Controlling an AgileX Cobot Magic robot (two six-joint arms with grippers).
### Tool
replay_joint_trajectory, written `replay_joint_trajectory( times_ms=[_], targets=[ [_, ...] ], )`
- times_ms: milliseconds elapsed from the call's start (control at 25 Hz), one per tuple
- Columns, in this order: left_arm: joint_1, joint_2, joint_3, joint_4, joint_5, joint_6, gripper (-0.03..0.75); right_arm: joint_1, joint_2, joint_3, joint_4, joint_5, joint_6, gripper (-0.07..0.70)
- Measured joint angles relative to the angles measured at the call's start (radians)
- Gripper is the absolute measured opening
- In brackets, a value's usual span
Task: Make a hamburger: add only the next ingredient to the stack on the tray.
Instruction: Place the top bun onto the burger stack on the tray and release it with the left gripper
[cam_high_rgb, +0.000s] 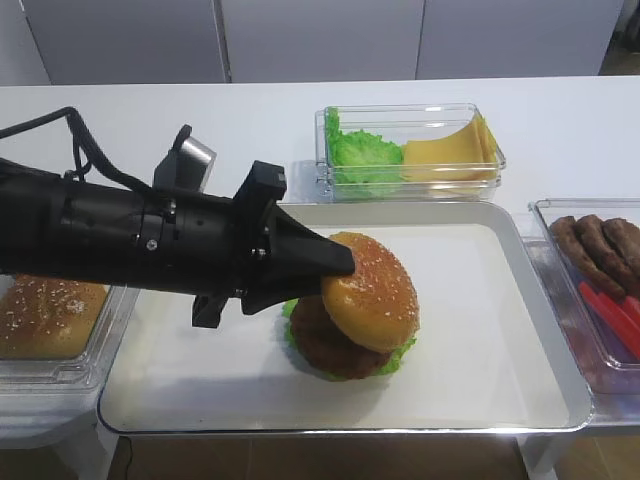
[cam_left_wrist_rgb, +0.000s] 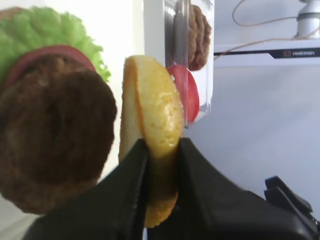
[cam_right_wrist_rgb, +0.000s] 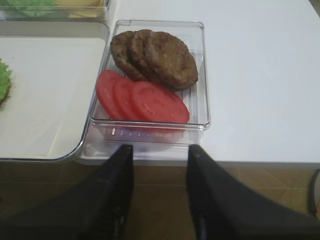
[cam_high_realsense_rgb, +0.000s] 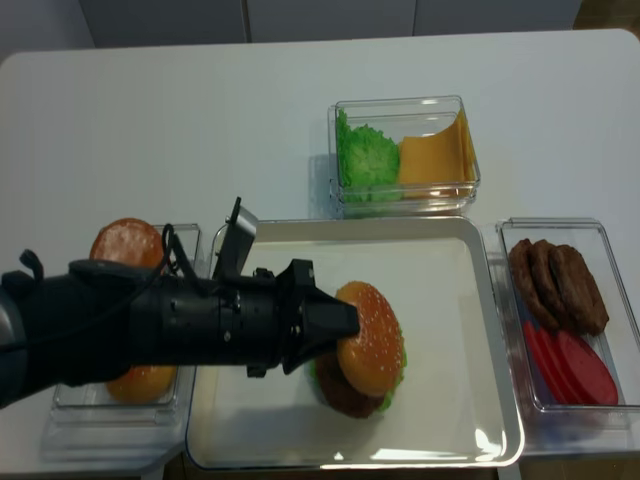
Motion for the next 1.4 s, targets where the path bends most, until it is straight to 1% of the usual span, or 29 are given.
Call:
replay_joint_trajectory(
  times_ms=[120,240,400,520,800,1120,1400],
  targets=[
    [0.006,0.0,0.0,0.002,0.039,0.01,0.11,0.0,0.0,0.0,0.0,0.0,0.0,0.272],
    [0.036,0.0,0.0,0.004,0.064,0.014,0.11,0.0,0.0,0.0,0.0,0.0,0.0,0.272],
    [0.073,0.0,0.0,0.029,0.082,0.006,0.109,0.0,0.0,0.0,0.0,0.0,0.0,0.272],
    [0.074,0.0,0.0,0.041,0.087,-0.002,0.109,0.0,0.0,0.0,0.0,0.0,0.0,0.272],
    [0.059,0.0,0.0,0.051,0.088,-0.019,0.108,0.0,0.0,0.0,0.0,0.0,0.0,0.272],
    [0.059,0.0,0.0,0.058,0.041,-0.019,0.108,0.0,0.0,0.0,0.0,0.0,0.0,0.272],
    [0.055,0.0,0.0,0.058,0.035,-0.027,0.108,0.0,0.0,0.0,0.0,0.0,0.0,0.272]
  ],
)
